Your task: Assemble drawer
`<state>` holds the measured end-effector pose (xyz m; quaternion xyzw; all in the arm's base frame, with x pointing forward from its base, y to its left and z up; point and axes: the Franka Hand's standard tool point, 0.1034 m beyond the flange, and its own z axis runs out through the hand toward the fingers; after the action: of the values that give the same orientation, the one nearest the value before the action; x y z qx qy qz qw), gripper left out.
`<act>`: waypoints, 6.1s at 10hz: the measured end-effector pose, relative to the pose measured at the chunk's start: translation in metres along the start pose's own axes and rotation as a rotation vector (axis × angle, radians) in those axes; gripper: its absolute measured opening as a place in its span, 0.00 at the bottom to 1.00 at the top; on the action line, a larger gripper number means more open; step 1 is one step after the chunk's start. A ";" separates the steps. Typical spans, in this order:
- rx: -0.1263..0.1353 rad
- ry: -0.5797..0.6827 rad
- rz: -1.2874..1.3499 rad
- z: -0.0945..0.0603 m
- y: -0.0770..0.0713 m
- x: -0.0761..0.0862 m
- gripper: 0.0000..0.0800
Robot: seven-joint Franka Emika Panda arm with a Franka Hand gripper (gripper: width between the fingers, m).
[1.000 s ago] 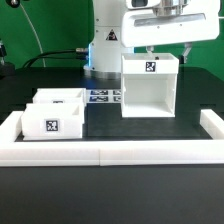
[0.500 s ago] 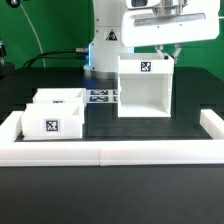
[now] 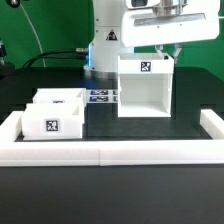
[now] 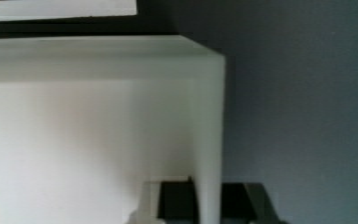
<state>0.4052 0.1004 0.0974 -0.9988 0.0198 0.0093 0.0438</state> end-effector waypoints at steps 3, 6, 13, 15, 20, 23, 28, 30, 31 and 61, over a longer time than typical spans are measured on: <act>0.016 0.025 -0.035 -0.001 -0.002 0.034 0.05; 0.030 0.047 -0.022 -0.002 -0.005 0.066 0.05; 0.063 0.123 -0.003 -0.004 -0.015 0.147 0.06; 0.069 0.144 -0.002 -0.004 -0.015 0.168 0.06; 0.073 0.162 0.002 -0.008 -0.014 0.180 0.06; 0.086 0.164 0.131 -0.009 -0.016 0.181 0.06; 0.112 0.170 0.377 -0.012 -0.016 0.187 0.06; 0.130 0.164 0.530 -0.014 -0.014 0.192 0.06; 0.139 0.163 0.612 -0.014 -0.013 0.193 0.06; 0.310 0.021 1.532 -0.009 -0.016 0.234 0.06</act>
Offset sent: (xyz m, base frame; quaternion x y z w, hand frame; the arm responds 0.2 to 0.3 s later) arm 0.0467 -0.0027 -0.0047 0.0013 -0.0041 -0.0266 0.9996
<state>0.6397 0.1065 0.1030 -0.6893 0.7052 0.0248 0.1641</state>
